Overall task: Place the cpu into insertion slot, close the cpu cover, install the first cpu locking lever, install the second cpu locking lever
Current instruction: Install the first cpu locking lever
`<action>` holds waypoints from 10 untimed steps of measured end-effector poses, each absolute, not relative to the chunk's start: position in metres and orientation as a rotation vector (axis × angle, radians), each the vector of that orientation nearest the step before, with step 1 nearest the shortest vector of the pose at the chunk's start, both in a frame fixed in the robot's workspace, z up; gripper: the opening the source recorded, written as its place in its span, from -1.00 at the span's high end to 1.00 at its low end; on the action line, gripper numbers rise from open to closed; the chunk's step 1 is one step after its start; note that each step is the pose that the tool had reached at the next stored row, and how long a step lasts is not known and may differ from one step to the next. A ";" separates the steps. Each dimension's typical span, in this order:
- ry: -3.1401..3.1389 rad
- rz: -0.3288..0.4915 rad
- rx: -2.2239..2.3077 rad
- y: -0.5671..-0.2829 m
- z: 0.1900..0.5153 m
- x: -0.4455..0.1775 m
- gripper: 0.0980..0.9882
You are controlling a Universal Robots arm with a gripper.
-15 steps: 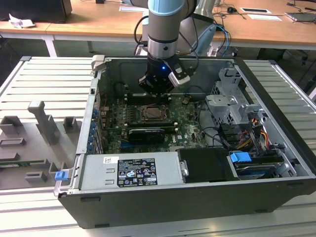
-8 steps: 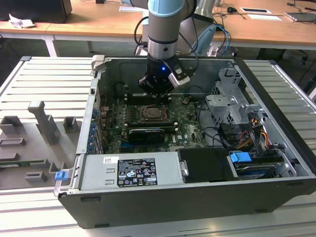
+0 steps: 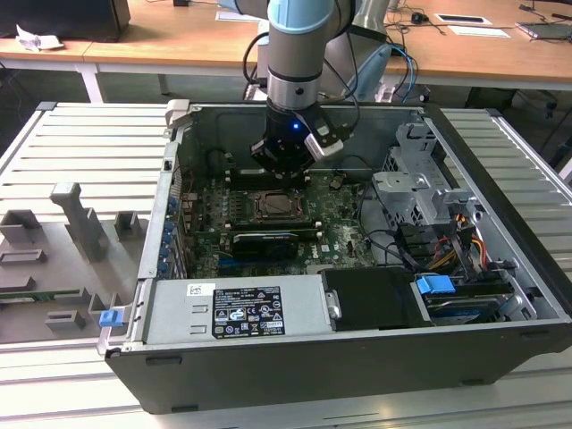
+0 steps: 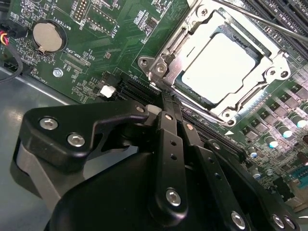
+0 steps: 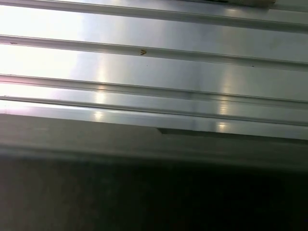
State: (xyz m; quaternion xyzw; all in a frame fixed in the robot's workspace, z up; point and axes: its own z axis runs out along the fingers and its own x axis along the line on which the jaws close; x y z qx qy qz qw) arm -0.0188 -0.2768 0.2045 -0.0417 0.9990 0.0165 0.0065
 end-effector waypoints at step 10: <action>3.126 0.039 -0.130 -0.277 0.201 -0.019 0.98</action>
